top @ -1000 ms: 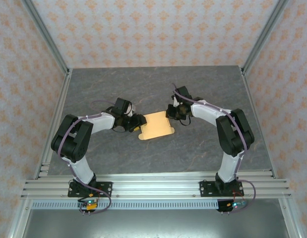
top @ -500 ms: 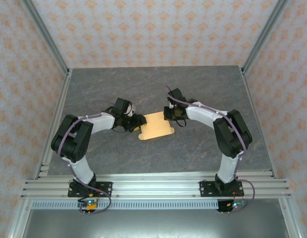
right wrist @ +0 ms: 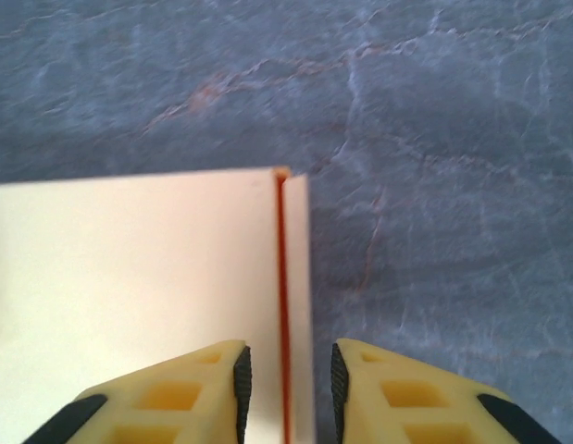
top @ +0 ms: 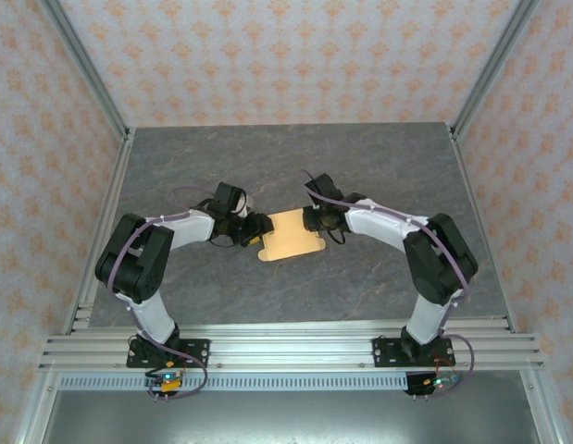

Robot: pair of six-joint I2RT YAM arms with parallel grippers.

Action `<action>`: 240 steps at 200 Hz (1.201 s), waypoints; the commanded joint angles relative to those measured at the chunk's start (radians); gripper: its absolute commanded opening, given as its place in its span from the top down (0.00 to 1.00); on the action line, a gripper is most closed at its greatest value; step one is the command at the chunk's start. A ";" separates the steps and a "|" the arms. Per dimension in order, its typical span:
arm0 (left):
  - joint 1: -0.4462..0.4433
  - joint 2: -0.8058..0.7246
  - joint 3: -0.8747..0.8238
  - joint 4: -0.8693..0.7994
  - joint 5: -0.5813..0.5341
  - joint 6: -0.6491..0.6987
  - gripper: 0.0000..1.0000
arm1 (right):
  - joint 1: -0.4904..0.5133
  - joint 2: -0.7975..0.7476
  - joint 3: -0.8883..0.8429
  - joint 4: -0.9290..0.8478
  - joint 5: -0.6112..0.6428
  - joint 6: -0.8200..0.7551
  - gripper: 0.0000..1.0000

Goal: Fold the paper box

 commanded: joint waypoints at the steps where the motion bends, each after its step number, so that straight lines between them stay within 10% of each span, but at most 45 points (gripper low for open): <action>1: -0.003 0.065 -0.036 -0.171 -0.068 0.009 0.51 | -0.052 -0.128 -0.020 -0.047 -0.096 -0.024 0.63; 80: -0.003 0.060 -0.021 -0.220 -0.064 0.007 0.54 | -0.112 -0.267 -0.291 0.061 -0.374 -0.012 0.48; 240: -0.002 0.092 -0.001 -0.247 -0.076 0.013 0.54 | -0.114 -0.099 -0.213 0.075 -0.452 -0.038 0.65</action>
